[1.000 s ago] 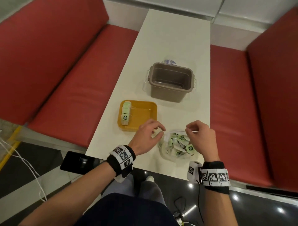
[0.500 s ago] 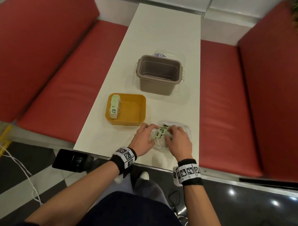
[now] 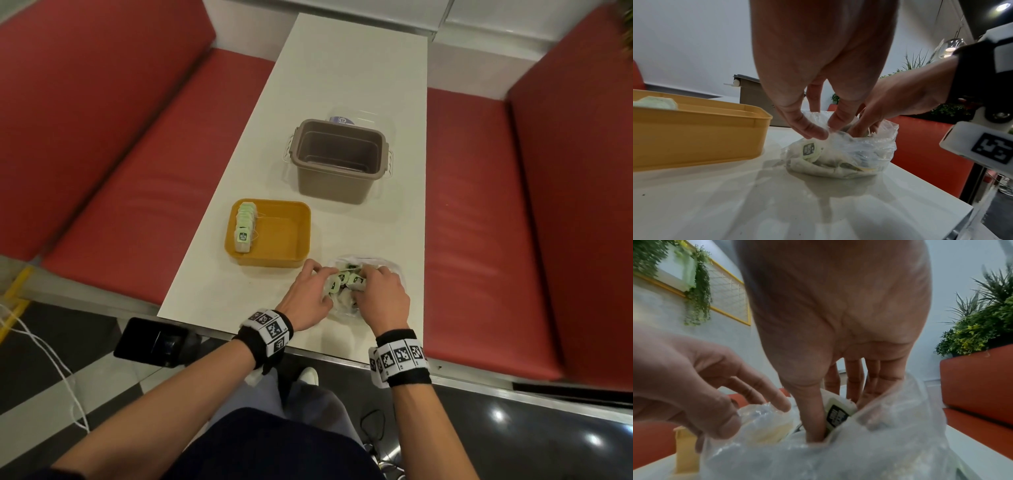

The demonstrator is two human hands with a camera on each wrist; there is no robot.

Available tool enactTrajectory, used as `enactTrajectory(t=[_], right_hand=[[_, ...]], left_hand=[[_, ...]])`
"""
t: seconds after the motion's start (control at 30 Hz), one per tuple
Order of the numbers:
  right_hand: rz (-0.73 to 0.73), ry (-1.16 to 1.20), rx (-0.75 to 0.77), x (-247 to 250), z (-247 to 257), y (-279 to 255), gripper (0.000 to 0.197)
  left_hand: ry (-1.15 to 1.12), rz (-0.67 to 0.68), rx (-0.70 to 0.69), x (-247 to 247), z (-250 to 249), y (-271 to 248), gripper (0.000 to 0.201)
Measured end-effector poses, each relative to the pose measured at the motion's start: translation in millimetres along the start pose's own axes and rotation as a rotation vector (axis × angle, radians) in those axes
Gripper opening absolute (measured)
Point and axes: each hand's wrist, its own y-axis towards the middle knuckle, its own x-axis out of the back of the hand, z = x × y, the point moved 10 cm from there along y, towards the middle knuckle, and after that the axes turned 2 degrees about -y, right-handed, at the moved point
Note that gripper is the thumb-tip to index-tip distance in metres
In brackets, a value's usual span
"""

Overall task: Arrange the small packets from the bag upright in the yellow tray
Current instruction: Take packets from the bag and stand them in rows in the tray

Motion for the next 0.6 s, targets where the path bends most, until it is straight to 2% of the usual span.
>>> enactTrajectory(t=[0.13, 0.3, 0.37, 0.5, 0.6], right_hand=[[0.031, 0.048, 0.041, -1.8, 2.3, -2.8, 0.038], [0.14, 0.199, 0.05, -17.0, -2.9, 4.4, 0.06], [0.169, 0.264, 0.052, -14.1, -4.4, 8.5, 0.052], [0.158, 0.247, 0.064, -6.2, -7.9, 13.0, 0.016], [0.097, 0.285, 0.06, 5.3, -11.6, 12.0, 0.008]], left_hand=[[-0.005, 0.005, -0.007, -0.4, 0.1, 0.3, 0.064], [-0.007, 0.007, -0.006, -1.0, -0.4, 1.4, 0.064], [-0.009, 0.004, -0.006, -0.2, -0.7, 1.5, 0.064], [0.003, 0.005, -0.004, 1.9, -1.1, 3.1, 0.064], [0.014, 0.001, -0.011, 3.8, -3.1, 3.0, 0.062]])
